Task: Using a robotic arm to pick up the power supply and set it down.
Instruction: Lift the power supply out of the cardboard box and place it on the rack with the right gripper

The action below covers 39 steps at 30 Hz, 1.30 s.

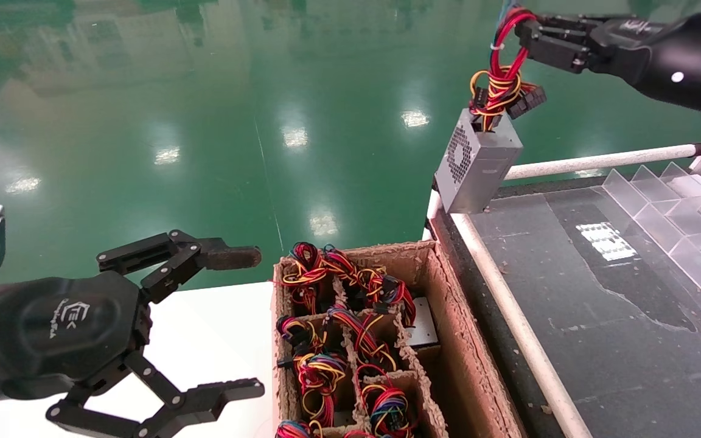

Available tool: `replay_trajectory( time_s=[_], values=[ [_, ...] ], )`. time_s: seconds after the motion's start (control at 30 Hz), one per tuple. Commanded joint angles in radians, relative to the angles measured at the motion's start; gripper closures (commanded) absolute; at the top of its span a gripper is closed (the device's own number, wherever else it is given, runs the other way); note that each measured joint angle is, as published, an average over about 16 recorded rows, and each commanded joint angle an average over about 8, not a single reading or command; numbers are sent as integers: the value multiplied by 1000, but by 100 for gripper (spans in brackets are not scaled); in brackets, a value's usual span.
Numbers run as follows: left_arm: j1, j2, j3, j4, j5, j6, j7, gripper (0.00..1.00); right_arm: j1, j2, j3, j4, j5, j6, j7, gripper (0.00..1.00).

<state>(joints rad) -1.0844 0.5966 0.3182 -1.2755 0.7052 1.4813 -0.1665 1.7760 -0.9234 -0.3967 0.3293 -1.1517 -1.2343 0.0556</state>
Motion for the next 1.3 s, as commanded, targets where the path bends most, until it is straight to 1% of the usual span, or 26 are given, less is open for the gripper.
replay_trajectory(
  time_s=[0.03, 0.2, 0.4, 0.57, 0.93, 1.3],
  values=[
    [0, 0, 0, 0, 0, 0, 0, 0, 16, -11, -6, -43, -15, 19, -19, 100],
    [0, 0, 0, 0, 0, 0, 0, 0, 29, -32, -21, -127, -44, 67, -81, 100],
    [0, 0, 0, 0, 0, 0, 0, 0, 40, -39, -23, -197, -53, 97, -139, 100],
    [0, 0, 1, 0, 0, 0, 0, 0, 55, -37, -16, -237, -46, 119, -170, 100],
    [0, 0, 1, 0, -1, 0, 0, 0, 76, -20, -10, -289, -39, 138, -215, 100],
    [0, -1, 1, 0, -1, -1, 1, 0, 81, -17, -12, -312, -44, 145, -237, 100]
  ],
)
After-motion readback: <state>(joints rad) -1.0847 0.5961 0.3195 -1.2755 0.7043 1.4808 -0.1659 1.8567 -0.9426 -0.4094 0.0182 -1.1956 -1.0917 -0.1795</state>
